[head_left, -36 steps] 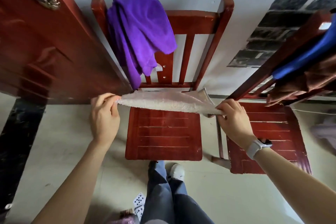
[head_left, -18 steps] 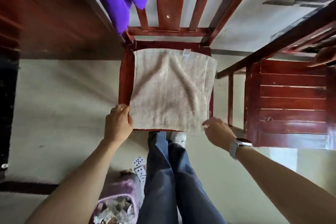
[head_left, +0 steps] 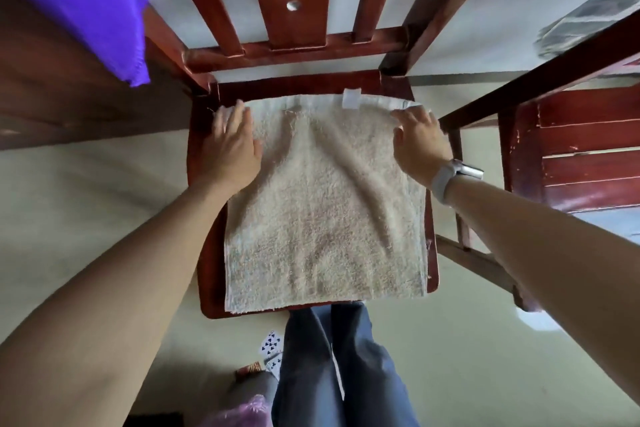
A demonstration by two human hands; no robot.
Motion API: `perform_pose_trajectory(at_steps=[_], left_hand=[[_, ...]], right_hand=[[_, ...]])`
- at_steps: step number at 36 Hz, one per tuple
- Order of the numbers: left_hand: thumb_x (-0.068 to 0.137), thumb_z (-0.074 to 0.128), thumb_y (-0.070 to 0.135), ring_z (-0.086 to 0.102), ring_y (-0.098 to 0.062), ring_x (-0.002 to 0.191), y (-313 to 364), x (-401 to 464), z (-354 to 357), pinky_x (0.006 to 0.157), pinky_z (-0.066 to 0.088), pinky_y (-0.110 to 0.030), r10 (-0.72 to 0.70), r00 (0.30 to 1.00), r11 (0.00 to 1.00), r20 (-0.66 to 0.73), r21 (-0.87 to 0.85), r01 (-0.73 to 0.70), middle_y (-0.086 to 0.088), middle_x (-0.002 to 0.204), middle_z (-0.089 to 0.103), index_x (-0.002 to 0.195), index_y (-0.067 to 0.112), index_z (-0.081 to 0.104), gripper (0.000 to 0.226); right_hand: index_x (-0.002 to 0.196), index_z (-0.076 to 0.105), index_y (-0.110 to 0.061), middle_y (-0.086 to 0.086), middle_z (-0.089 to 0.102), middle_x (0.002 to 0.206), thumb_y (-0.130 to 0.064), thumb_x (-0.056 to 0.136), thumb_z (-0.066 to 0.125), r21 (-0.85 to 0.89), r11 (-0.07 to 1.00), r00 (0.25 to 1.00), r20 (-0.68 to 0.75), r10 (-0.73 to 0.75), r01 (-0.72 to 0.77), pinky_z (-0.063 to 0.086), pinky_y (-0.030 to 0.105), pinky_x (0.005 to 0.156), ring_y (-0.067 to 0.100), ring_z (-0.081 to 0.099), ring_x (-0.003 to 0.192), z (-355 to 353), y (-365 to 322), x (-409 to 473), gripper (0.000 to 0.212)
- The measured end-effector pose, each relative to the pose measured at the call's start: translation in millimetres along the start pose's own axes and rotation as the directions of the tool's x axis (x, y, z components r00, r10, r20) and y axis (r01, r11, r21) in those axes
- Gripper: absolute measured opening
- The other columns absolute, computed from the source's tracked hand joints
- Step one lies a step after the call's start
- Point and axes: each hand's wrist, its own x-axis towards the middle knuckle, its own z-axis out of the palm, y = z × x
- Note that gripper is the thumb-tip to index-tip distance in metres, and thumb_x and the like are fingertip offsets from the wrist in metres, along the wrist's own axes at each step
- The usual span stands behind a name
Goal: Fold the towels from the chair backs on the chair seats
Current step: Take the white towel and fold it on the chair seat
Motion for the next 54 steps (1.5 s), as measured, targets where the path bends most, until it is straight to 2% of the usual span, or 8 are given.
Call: perform_pose_trajectory(at_steps=[10, 17, 20, 24, 30, 36, 46, 54], left_hand=[[0.088, 0.051, 0.011, 0.046, -0.040, 0.101, -10.7, 19.4, -5.1, 0.087, 0.041, -0.050, 0.014, 0.969, 1.000, -0.246, -0.017, -0.018, -0.024, 0.102, 0.053, 0.111, -0.001, 0.059, 0.027], [0.089, 0.052, 0.006, 0.038, -0.029, 0.132, -4.2, -16.7, 7.0, 0.107, 0.036, -0.044, 0.333, 0.940, 0.936, -0.077, -0.098, -0.339, -0.017, 0.134, 0.048, 0.092, 0.000, 0.058, 0.009], [0.092, 0.049, 0.007, 0.022, -0.026, 0.141, -5.8, -50.7, 24.1, 0.113, 0.028, -0.043, 0.309, 0.950, 0.950, 0.032, -0.048, -0.308, -0.015, 0.148, 0.031, 0.101, 0.002, 0.056, 0.013], [0.090, 0.051, 0.003, 0.034, -0.028, 0.135, -8.2, -95.7, 30.7, 0.102, 0.042, -0.045, 0.290, 0.956, 0.953, 0.039, -0.102, -0.285, -0.017, 0.139, 0.043, 0.095, 0.001, 0.056, 0.007], [0.087, 0.053, 0.002, 0.063, -0.028, 0.089, -8.9, -96.9, 15.1, 0.074, 0.050, -0.037, 0.193, 0.977, 0.957, -0.094, -0.203, -0.208, -0.011, 0.095, 0.066, 0.093, 0.002, 0.060, 0.009], [0.090, 0.047, 0.005, 0.044, -0.032, 0.123, -9.1, -53.9, 9.7, 0.098, 0.040, -0.043, 0.120, 0.985, 0.972, -0.121, -0.188, -0.141, -0.018, 0.130, 0.051, 0.094, -0.004, 0.061, 0.017], [0.079, 0.062, -0.005, 0.055, -0.033, 0.099, -11.5, -50.4, 15.8, 0.080, 0.046, -0.034, 0.173, 0.979, 0.971, -0.106, -0.150, -0.188, -0.018, 0.107, 0.058, 0.079, -0.006, 0.066, 0.004], [0.078, 0.067, 0.003, 0.051, -0.034, 0.086, -12.6, -47.5, 11.2, 0.074, 0.042, -0.039, 0.166, 0.982, 0.978, -0.087, -0.110, -0.175, -0.014, 0.082, 0.064, 0.080, -0.001, 0.069, 0.005]], right_hand=[[0.122, 0.049, -0.014, 0.013, 0.042, 0.127, -0.019, 0.090, 0.049, -0.089, 0.991, 0.995, -0.028, 0.095, -0.097, 0.039, 0.047, 0.095, 0.031, 0.038, 0.116, 8.7, -6.6, 33.1, 0.033], [0.123, 0.048, -0.007, 0.015, 0.042, 0.125, -0.016, 0.090, 0.044, -0.173, 0.981, 0.995, 0.061, -0.075, 0.084, 0.032, 0.049, 0.102, 0.035, 0.036, 0.113, 17.9, -4.7, -3.4, 0.035], [0.127, 0.046, -0.010, 0.013, 0.042, 0.128, -0.014, 0.089, 0.047, -0.151, 0.979, 0.986, 0.118, -0.119, 0.136, 0.036, 0.045, 0.100, 0.033, 0.036, 0.116, 27.8, -2.0, -36.9, 0.038], [0.124, 0.048, -0.012, 0.012, 0.047, 0.122, -0.017, 0.086, 0.051, -0.152, 0.968, 0.968, 0.186, -0.169, 0.198, 0.039, 0.045, 0.096, 0.031, 0.041, 0.109, 38.9, 2.6, -78.2, 0.038], [0.097, 0.052, -0.007, 0.011, 0.053, 0.100, -0.012, 0.080, 0.053, 0.011, 0.996, 0.992, 0.086, -0.092, 0.091, 0.038, 0.038, 0.081, 0.029, 0.047, 0.093, 30.1, 11.1, -84.2, 0.017], [0.121, 0.050, -0.006, 0.013, 0.060, 0.108, -0.020, 0.093, 0.043, 0.253, 0.963, 0.989, 0.135, 0.059, -0.092, 0.039, 0.043, 0.091, 0.028, 0.053, 0.102, 14.1, 13.5, -65.7, 0.032], [0.104, 0.062, -0.004, 0.015, 0.030, 0.142, -0.013, 0.090, 0.052, -0.013, 0.994, 0.988, 0.111, 0.108, -0.108, 0.036, 0.046, 0.101, 0.036, 0.036, 0.125, 18.9, 28.4, -51.1, 0.019], [0.104, 0.060, 0.002, 0.020, 0.055, 0.113, -0.010, 0.090, 0.050, -0.065, 0.997, 0.999, 0.012, 0.040, -0.039, 0.041, 0.047, 0.092, 0.036, 0.046, 0.105, 17.7, 35.1, -52.1, 0.022]])
